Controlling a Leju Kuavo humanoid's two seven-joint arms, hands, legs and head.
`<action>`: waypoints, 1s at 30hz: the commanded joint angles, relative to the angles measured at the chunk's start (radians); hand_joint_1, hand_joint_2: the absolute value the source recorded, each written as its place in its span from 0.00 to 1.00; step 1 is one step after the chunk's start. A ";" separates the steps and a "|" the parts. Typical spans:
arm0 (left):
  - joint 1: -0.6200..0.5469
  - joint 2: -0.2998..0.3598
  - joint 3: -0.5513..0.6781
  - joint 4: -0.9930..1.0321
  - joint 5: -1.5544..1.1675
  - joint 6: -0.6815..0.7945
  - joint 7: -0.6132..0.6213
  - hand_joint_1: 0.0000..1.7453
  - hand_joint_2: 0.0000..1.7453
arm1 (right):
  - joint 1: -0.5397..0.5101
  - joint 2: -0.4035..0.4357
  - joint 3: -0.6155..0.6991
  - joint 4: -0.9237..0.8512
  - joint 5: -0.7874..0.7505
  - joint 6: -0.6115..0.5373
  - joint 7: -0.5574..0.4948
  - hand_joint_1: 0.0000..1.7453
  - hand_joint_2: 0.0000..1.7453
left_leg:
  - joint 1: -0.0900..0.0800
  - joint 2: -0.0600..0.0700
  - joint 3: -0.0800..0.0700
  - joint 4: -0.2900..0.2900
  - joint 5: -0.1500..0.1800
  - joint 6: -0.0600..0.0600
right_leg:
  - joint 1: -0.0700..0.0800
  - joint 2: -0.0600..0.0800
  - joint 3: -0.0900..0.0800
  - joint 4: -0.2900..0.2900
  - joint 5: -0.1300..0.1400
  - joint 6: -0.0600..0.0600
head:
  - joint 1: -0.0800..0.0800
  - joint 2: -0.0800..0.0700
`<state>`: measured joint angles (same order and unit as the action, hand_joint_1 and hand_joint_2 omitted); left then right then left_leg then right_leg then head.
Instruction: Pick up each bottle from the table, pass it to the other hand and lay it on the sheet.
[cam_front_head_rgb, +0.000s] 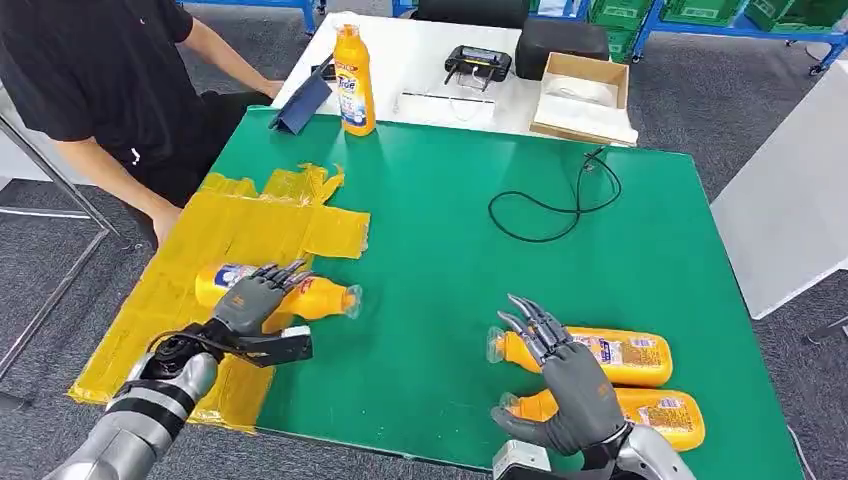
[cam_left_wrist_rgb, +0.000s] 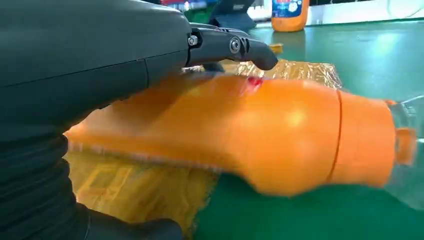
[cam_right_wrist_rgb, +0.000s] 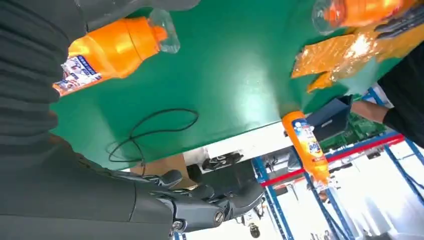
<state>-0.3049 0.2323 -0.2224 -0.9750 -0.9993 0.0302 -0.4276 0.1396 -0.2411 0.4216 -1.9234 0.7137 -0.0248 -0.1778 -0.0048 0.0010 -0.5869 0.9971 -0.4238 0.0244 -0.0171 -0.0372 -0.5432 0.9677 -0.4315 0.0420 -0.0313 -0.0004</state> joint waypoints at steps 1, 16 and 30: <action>0.095 -0.086 0.131 -0.156 0.263 -0.066 -0.081 0.00 0.00 | 0.013 -0.016 -0.041 0.077 0.035 0.003 0.011 0.00 1.00 | 0.000 0.000 0.000 -0.001 0.000 -0.001 | 0.000 0.002 0.000 -0.001 0.000 -0.001 | 0.000 0.000; 0.214 -0.234 0.379 -0.520 1.176 -0.571 0.100 0.00 0.00 | 0.060 -0.138 -0.143 0.076 -0.007 0.074 0.061 0.00 1.00 | -0.001 0.001 -0.015 0.002 0.001 0.002 | -0.001 0.003 -0.013 -0.001 0.002 0.003 | 0.000 0.000; 0.207 -0.231 0.373 -0.507 1.202 -0.579 0.096 0.00 0.00 | 0.060 -0.134 -0.139 0.072 -0.004 0.075 0.063 0.00 1.00 | 0.000 0.001 -0.016 0.001 0.001 0.001 | 0.000 0.003 -0.015 -0.001 0.002 0.002 | 0.000 0.000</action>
<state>-0.0861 0.0221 0.1274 -1.4927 0.1824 -0.5413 -0.3338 0.2090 -0.3754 0.2903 -1.8933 0.7118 0.0404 -0.1156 -0.0057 0.0014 -0.6052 0.9984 -0.4216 0.0271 -0.0178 -0.0373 -0.5609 0.9676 -0.4285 0.0461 -0.0313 -0.0004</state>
